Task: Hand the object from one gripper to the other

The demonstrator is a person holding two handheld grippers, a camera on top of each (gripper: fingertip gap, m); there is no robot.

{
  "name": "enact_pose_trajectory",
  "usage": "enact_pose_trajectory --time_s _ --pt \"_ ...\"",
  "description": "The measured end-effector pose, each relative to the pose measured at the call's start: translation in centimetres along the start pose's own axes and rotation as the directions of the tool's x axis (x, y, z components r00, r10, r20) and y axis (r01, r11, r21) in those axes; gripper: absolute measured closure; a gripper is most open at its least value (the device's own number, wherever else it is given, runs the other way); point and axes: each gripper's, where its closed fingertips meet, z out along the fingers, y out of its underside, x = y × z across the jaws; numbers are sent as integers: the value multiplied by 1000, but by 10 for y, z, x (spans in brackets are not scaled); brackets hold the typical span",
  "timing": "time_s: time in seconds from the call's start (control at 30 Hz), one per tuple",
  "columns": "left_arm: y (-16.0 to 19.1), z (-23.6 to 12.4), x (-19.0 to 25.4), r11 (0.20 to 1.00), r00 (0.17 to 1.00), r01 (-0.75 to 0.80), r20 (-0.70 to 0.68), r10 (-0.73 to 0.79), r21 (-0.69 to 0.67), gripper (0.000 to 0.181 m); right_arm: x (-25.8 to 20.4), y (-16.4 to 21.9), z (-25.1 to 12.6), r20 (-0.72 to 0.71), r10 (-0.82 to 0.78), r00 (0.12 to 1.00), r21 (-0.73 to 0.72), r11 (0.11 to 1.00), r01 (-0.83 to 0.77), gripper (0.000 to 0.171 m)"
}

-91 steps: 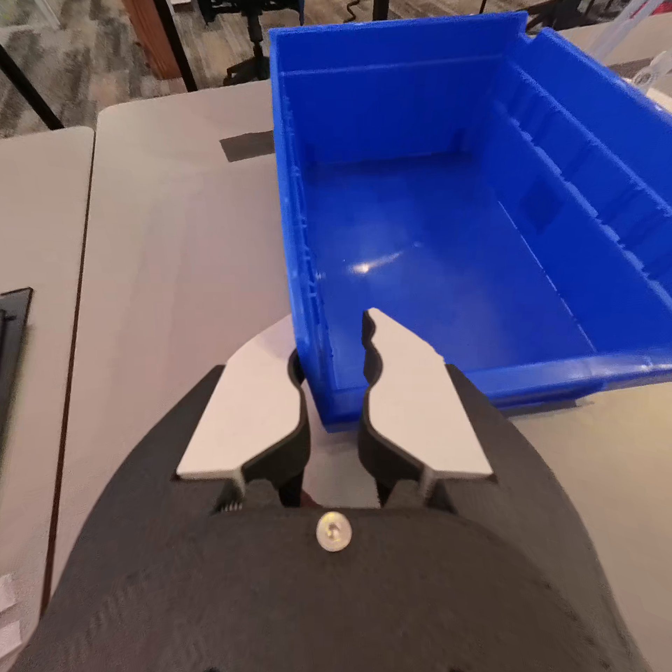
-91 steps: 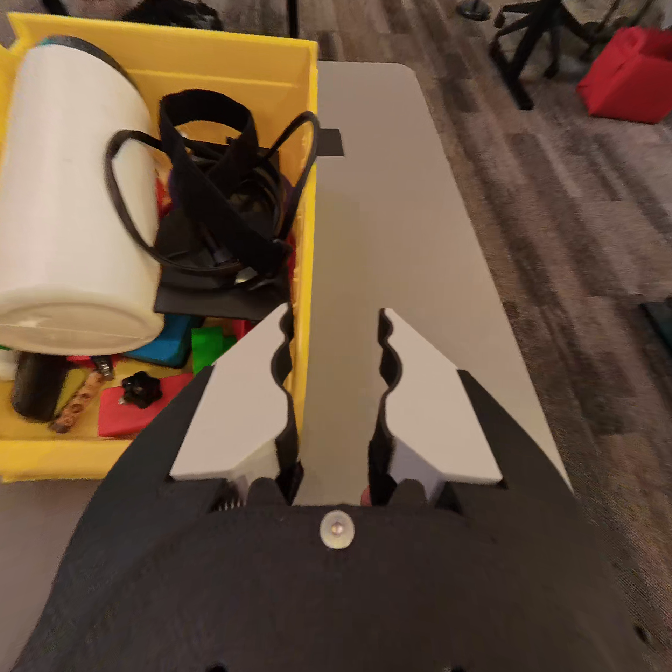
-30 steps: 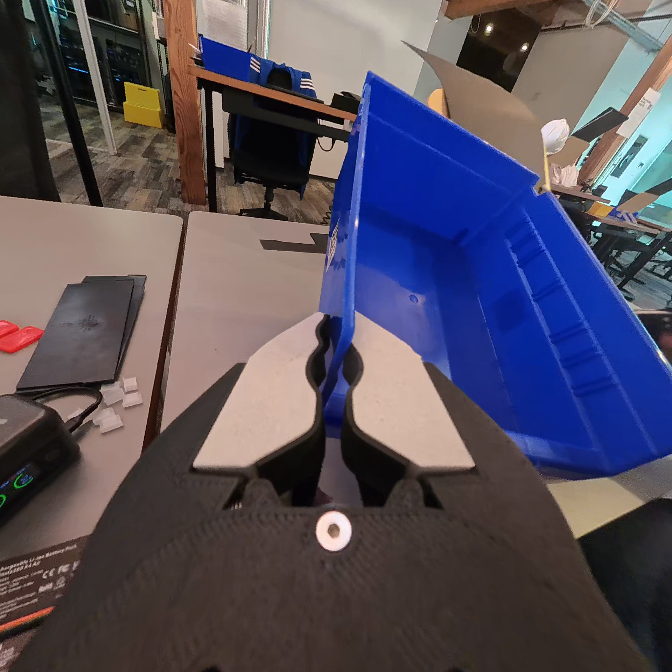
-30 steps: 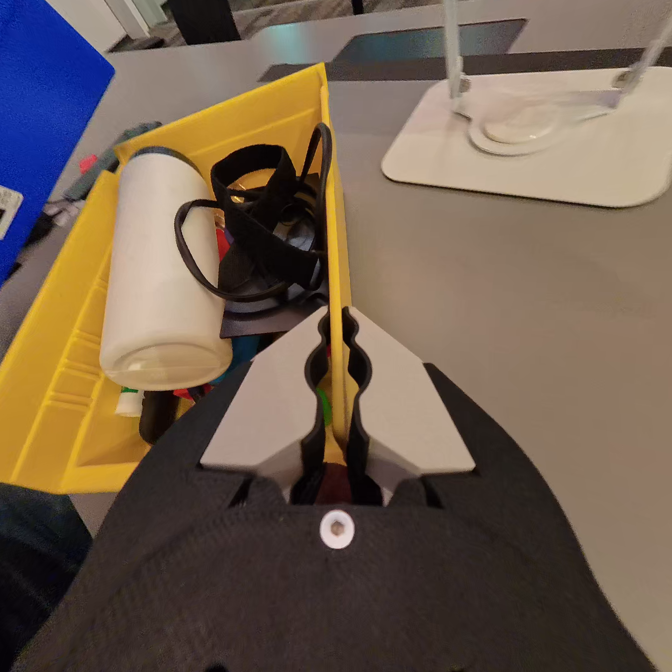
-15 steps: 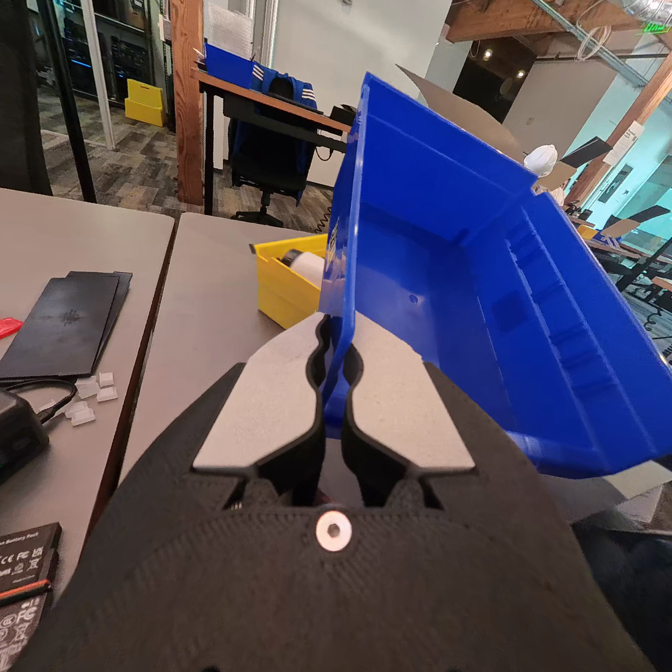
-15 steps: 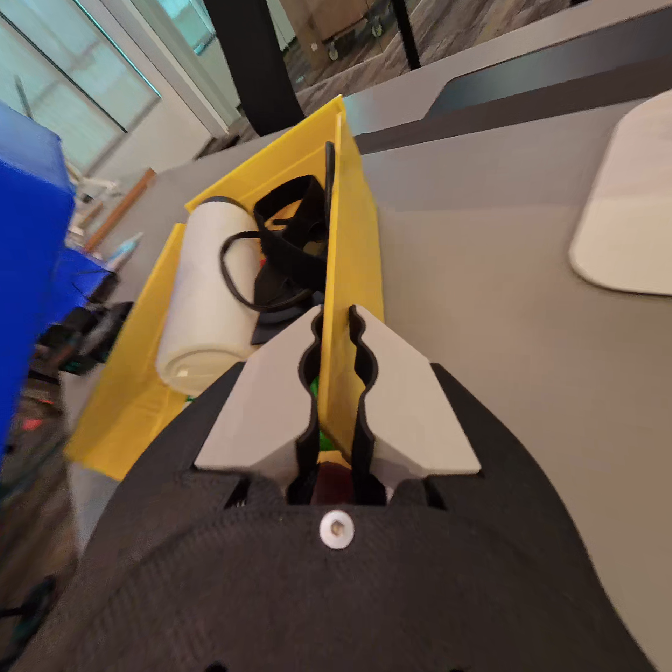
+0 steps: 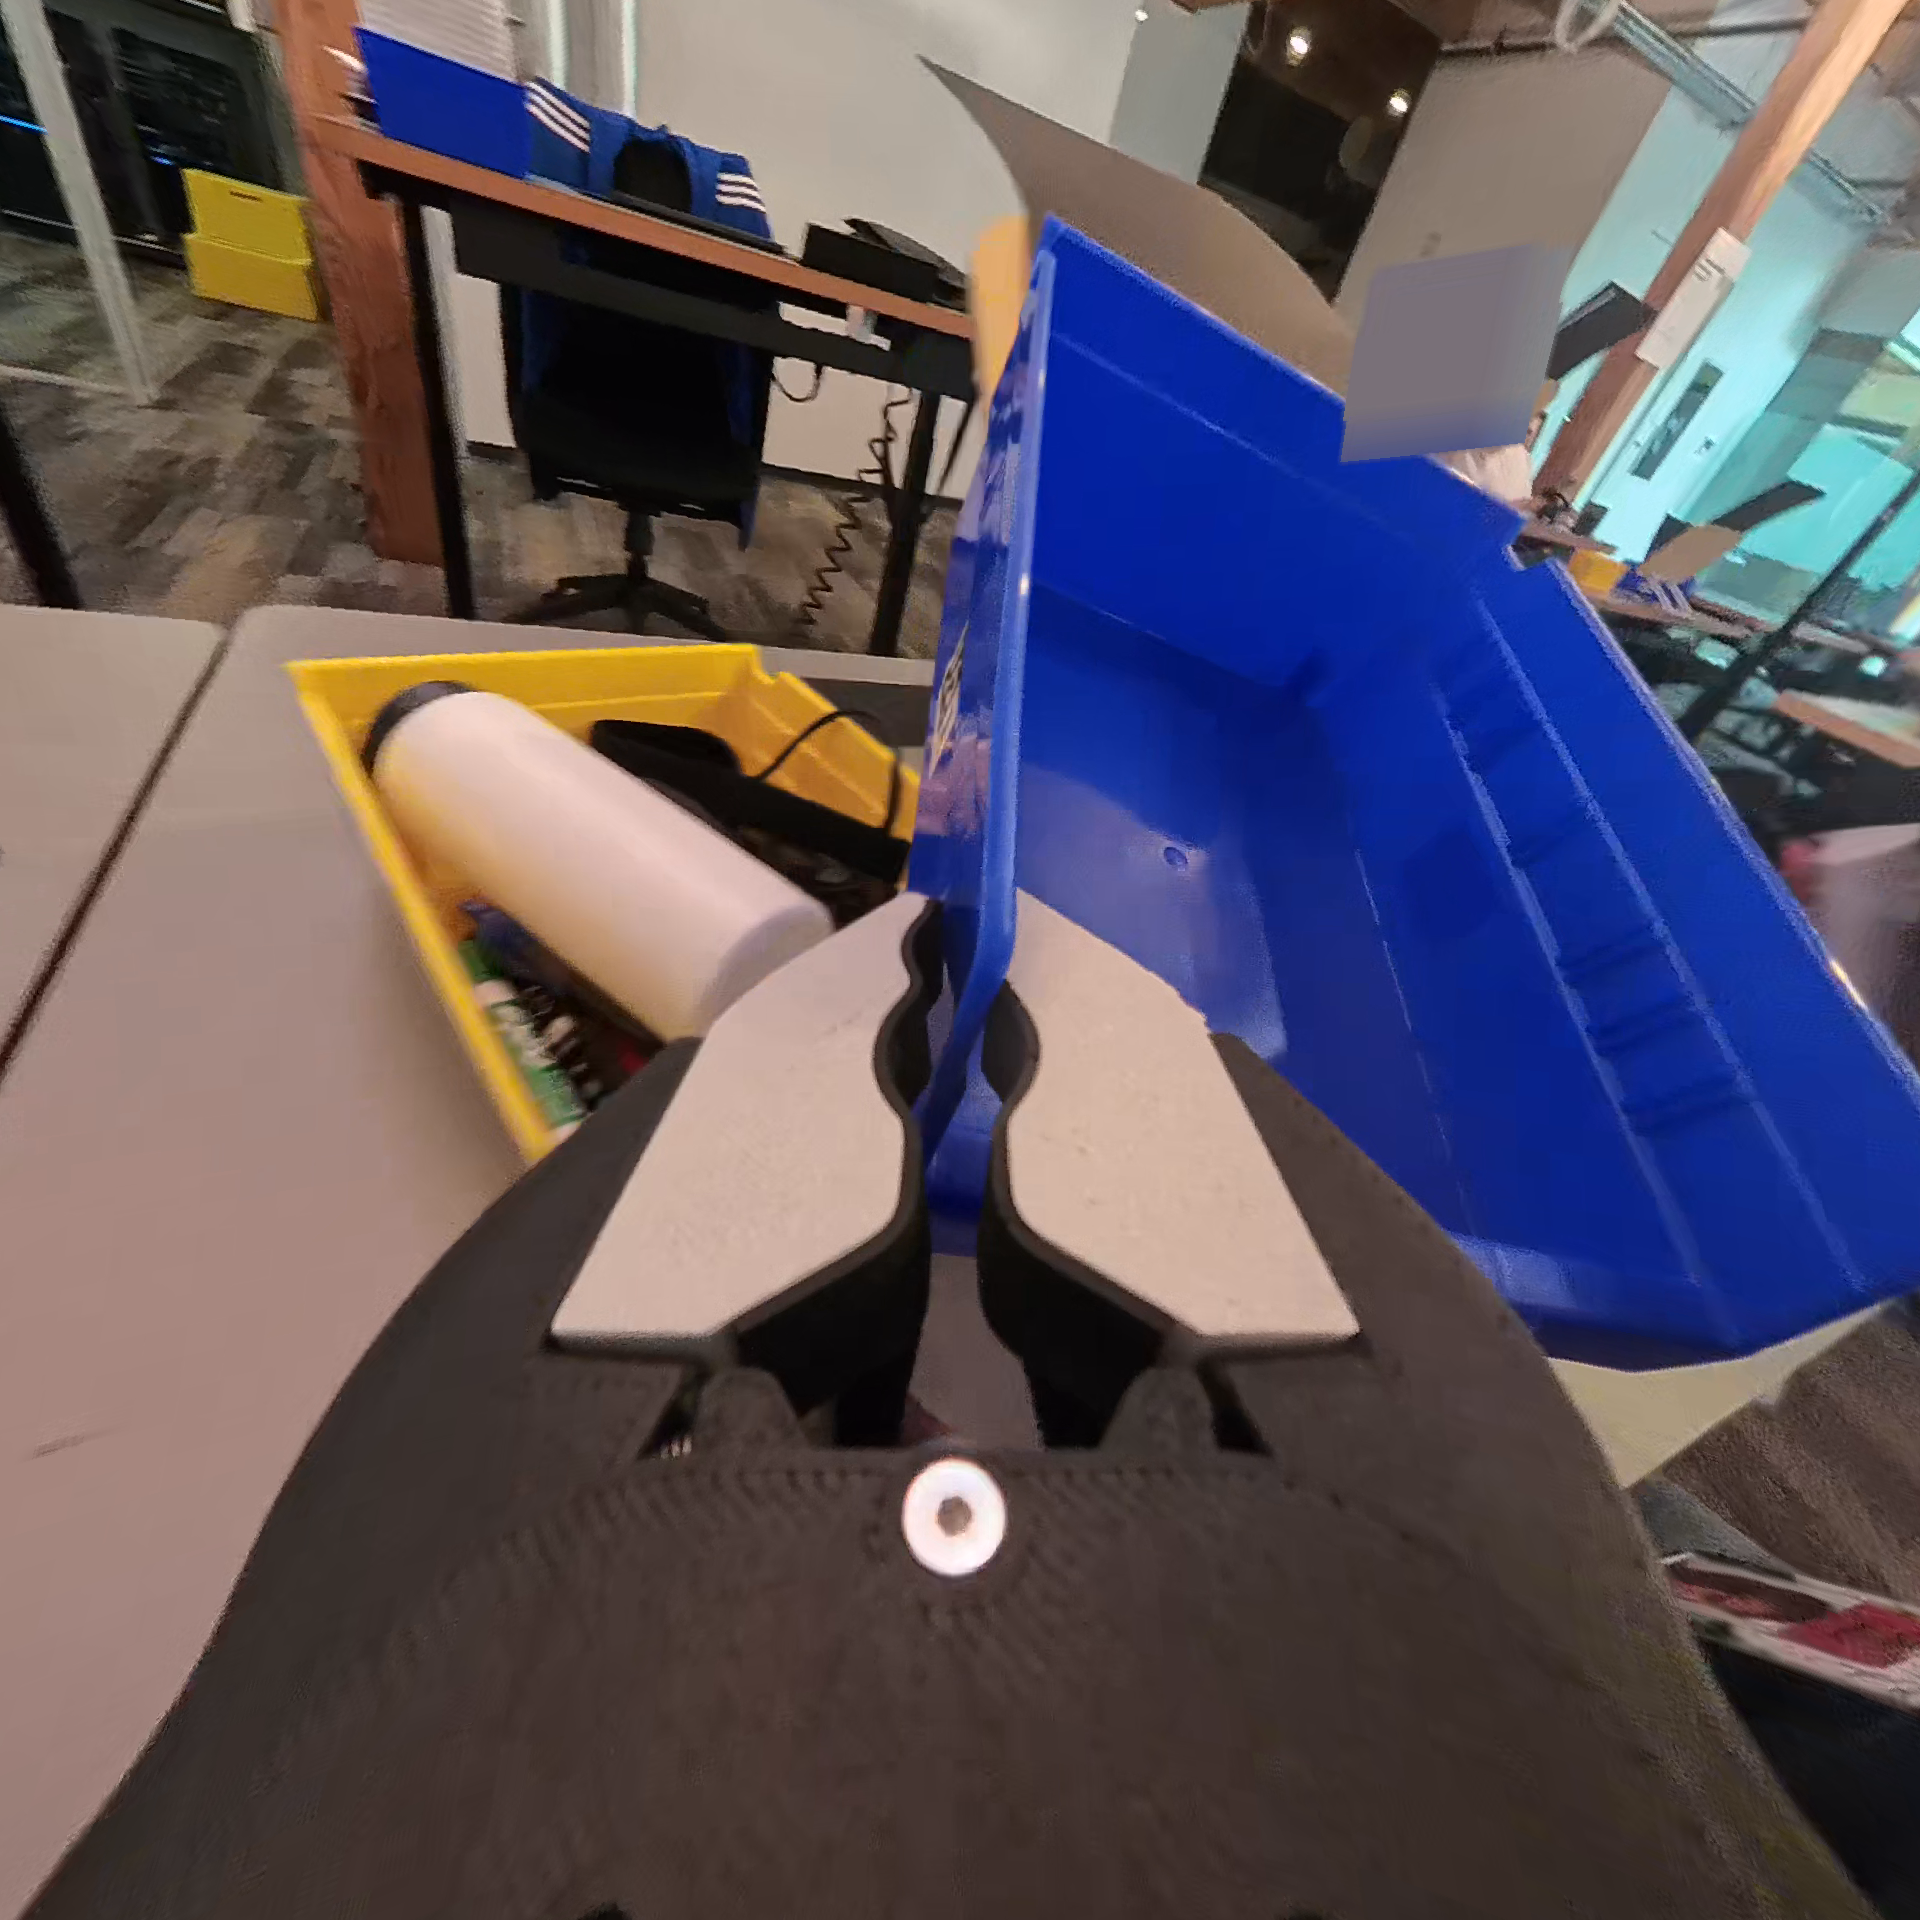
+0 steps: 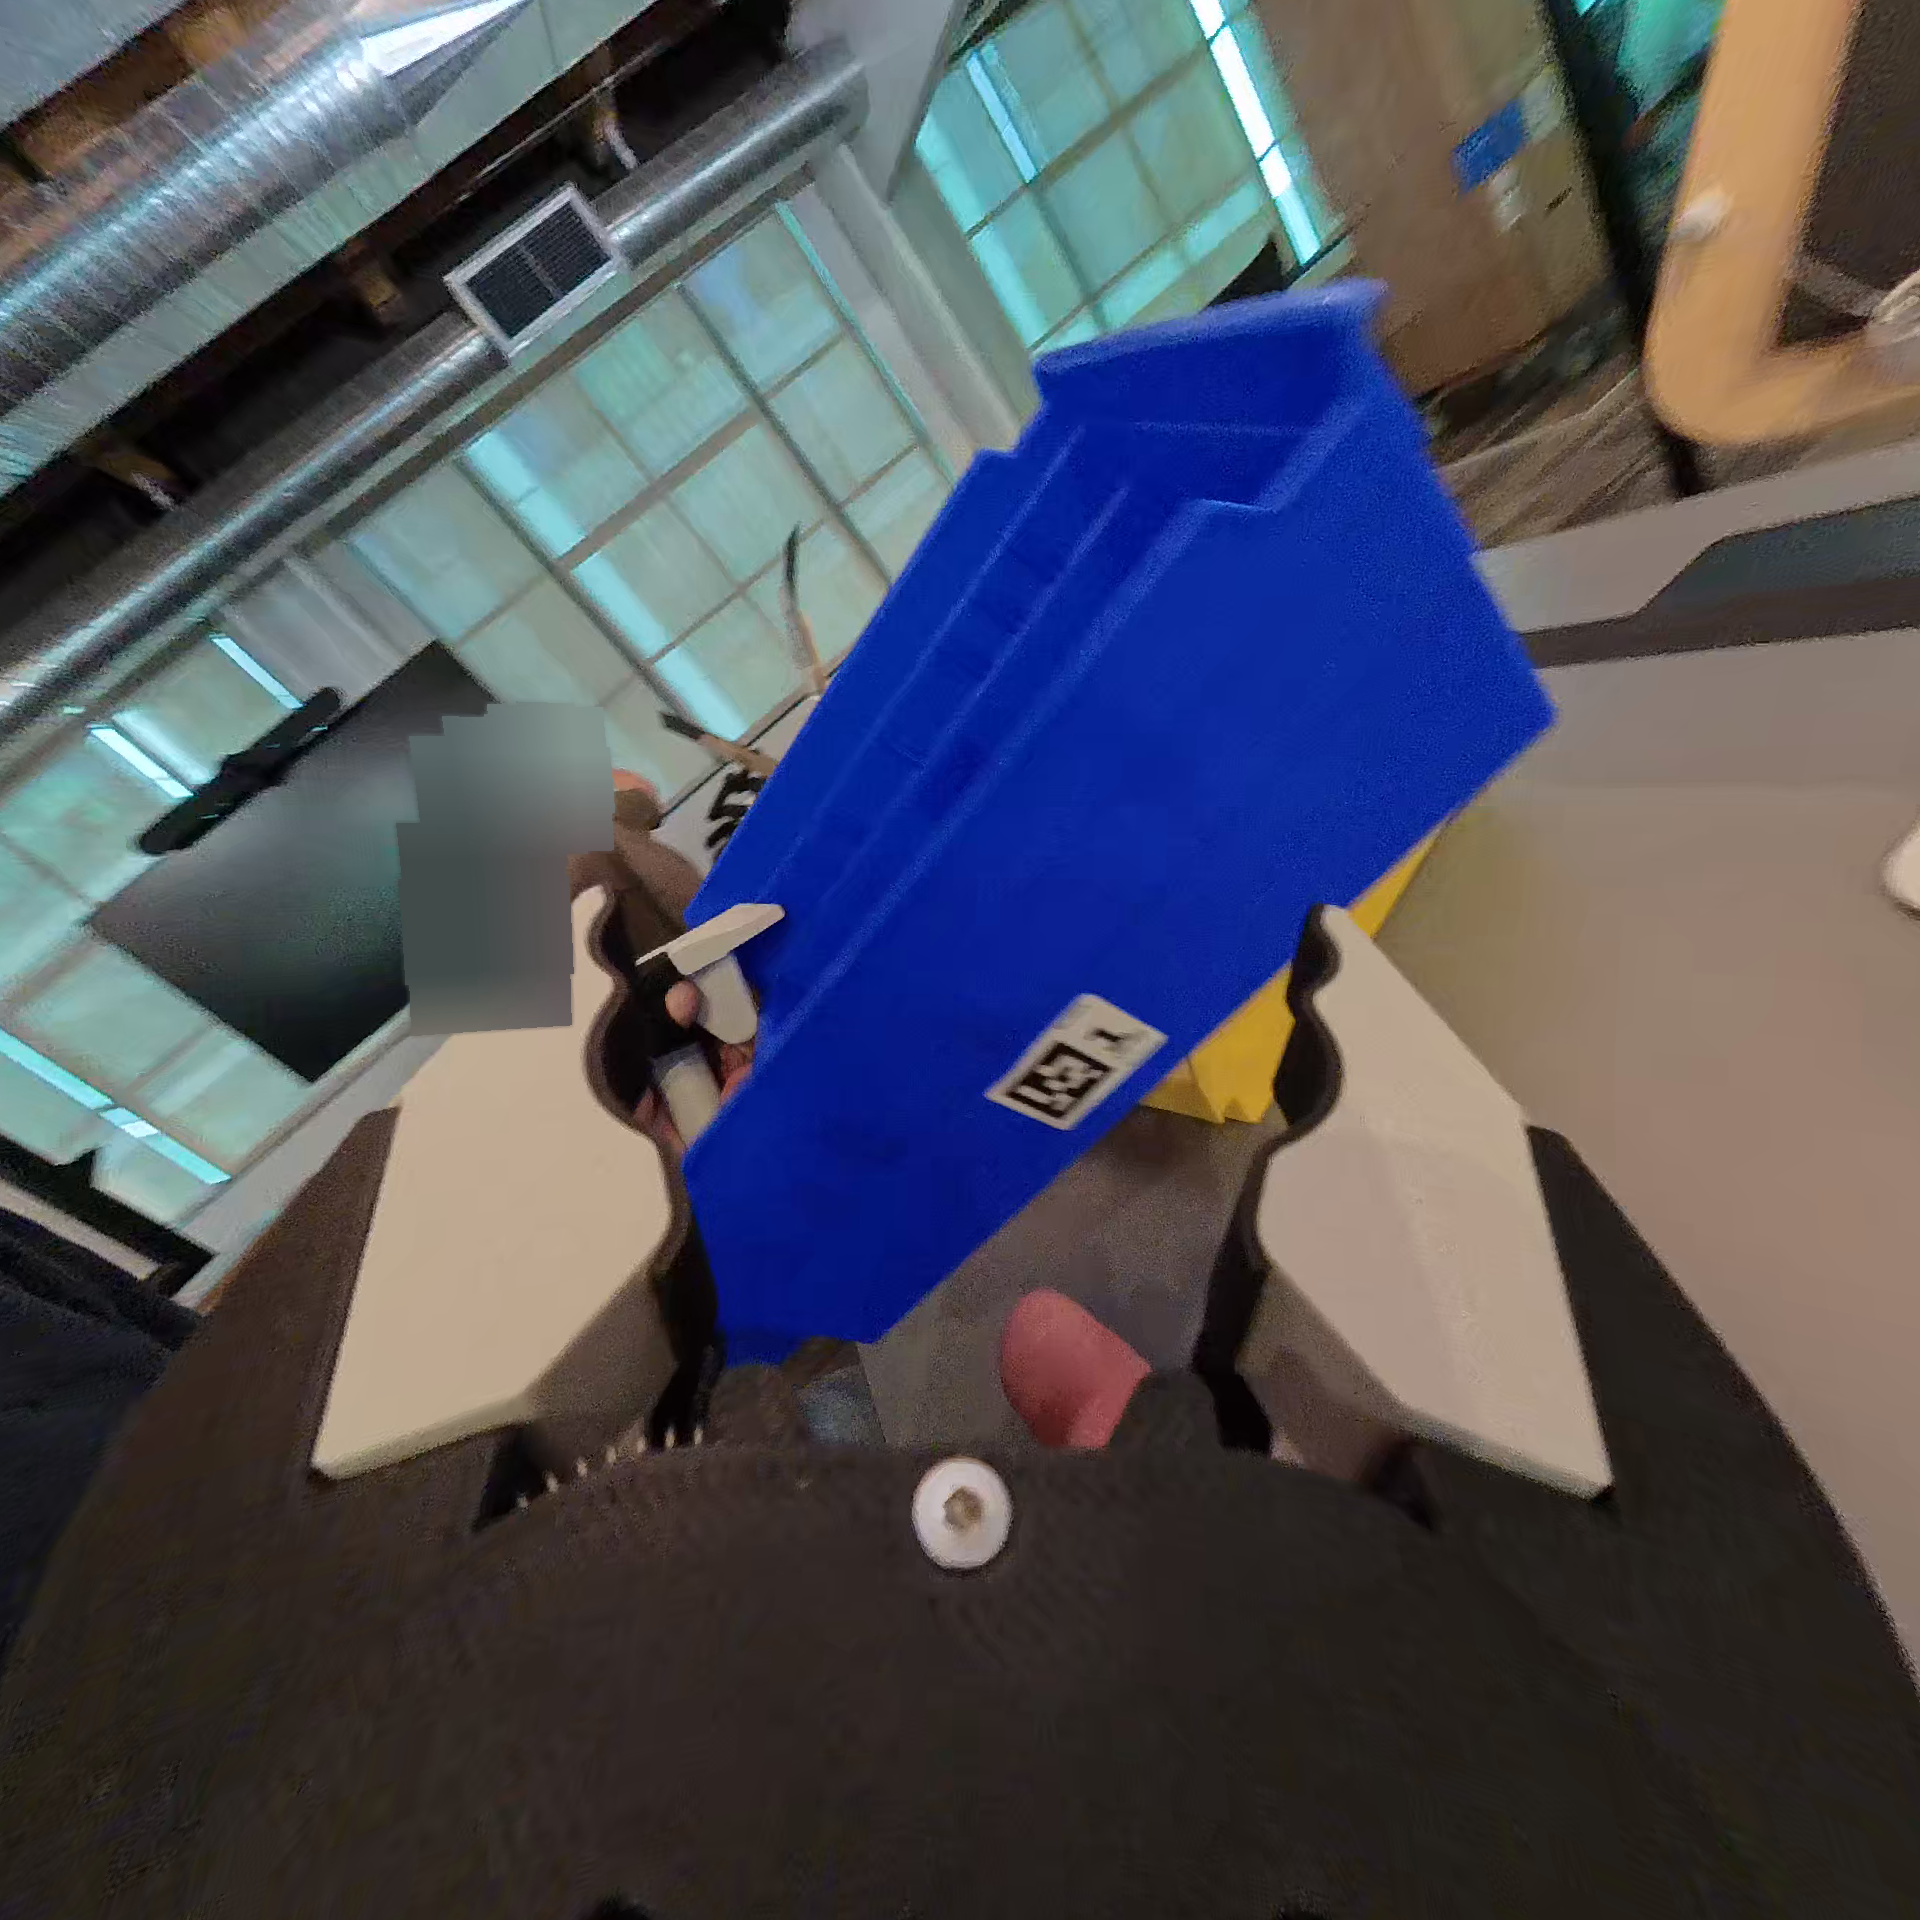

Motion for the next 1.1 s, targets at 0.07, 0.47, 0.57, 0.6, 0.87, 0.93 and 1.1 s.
enact_pose_trajectory --time_s 0.07,0.47,0.57,0.6,0.87,0.93,1.1 --pt "6 21 28 1000 999 -19 -47 18 -22 177 -9 0 -27 -58 -16 998 26 1000 18 41" --pt "102 133 179 977 949 -112 -311 50 -183 175 93 40 -164 -514 18 858 -5 1000 -24 42" --pt "123 160 211 966 936 -118 -351 30 -231 172 129 41 -189 -607 -14 794 -72 997 -37 33" --pt "130 170 221 963 932 -121 -361 26 -241 172 141 39 -197 -633 -9 774 -77 996 -52 32" --pt "165 227 284 937 910 -128 -413 -19 -325 165 224 32 -257 -790 -211 575 -335 935 -118 42" --pt "171 236 298 928 901 -139 -433 -27 -346 163 239 22 -272 -805 -256 536 -371 921 -116 52" --pt "186 256 324 908 894 -199 -448 14 -368 158 271 2 -300 -818 -316 480 -428 893 -142 71"
